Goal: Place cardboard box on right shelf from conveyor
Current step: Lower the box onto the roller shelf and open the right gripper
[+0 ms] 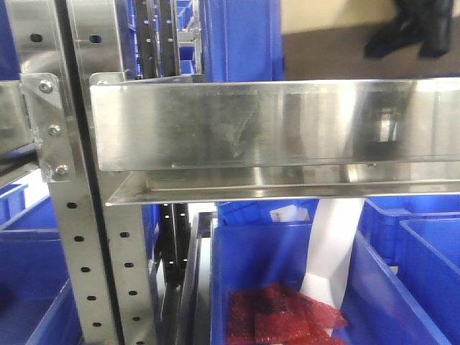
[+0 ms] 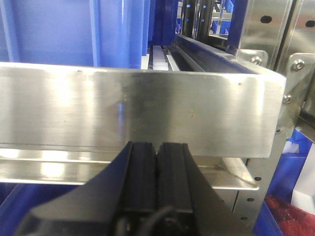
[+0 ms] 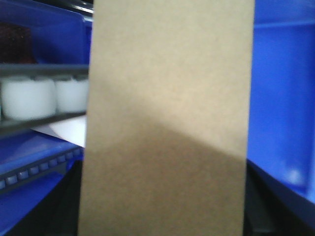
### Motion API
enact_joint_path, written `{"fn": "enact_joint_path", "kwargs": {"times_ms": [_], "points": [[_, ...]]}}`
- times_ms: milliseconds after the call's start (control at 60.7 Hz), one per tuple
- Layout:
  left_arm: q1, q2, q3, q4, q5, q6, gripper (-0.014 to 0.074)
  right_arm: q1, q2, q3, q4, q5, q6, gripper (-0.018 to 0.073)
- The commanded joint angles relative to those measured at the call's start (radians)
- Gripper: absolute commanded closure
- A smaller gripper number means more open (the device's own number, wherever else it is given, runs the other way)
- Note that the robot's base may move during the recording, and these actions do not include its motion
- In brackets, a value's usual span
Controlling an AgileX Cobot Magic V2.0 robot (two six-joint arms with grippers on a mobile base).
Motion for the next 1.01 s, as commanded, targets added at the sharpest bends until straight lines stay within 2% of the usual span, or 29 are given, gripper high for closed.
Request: {"fn": "enact_joint_path", "kwargs": {"times_ms": [0, 99, 148, 313, 363, 560, 791, 989], "points": [[-0.001, -0.013, 0.008, -0.006, -0.085, 0.0, 0.0713, -0.005, -0.018, -0.04, -0.007, -0.105, -0.007, 0.0345], [-0.001, -0.013, 0.008, -0.006, -0.085, 0.0, 0.0713, -0.005, -0.012, -0.04, 0.003, -0.105, 0.011, 0.0316], [-0.001, -0.013, 0.008, -0.006, -0.085, 0.0, 0.0713, -0.005, -0.012, -0.04, 0.015, -0.111, 0.036, 0.0257], [-0.001, -0.013, 0.008, -0.006, -0.085, 0.0, 0.0713, -0.005, -0.012, -0.04, 0.026, -0.145, 0.135, -0.0093], [-0.001, -0.013, 0.008, -0.006, -0.085, 0.0, 0.0713, -0.005, -0.012, -0.04, 0.025, -0.145, 0.135, -0.0071], [-0.001, -0.013, 0.008, -0.006, -0.085, 0.0, 0.0713, -0.005, -0.025, -0.04, 0.025, -0.117, 0.135, -0.0076], [-0.001, -0.013, 0.008, -0.006, -0.085, 0.0, 0.0713, -0.002, -0.1, -0.026, 0.043, 0.025, 0.144, -0.0076], [-0.001, -0.013, 0.008, -0.006, -0.085, 0.0, 0.0713, -0.002, -0.184, 0.014, 0.14, 0.11, 0.144, -0.0076]]}}
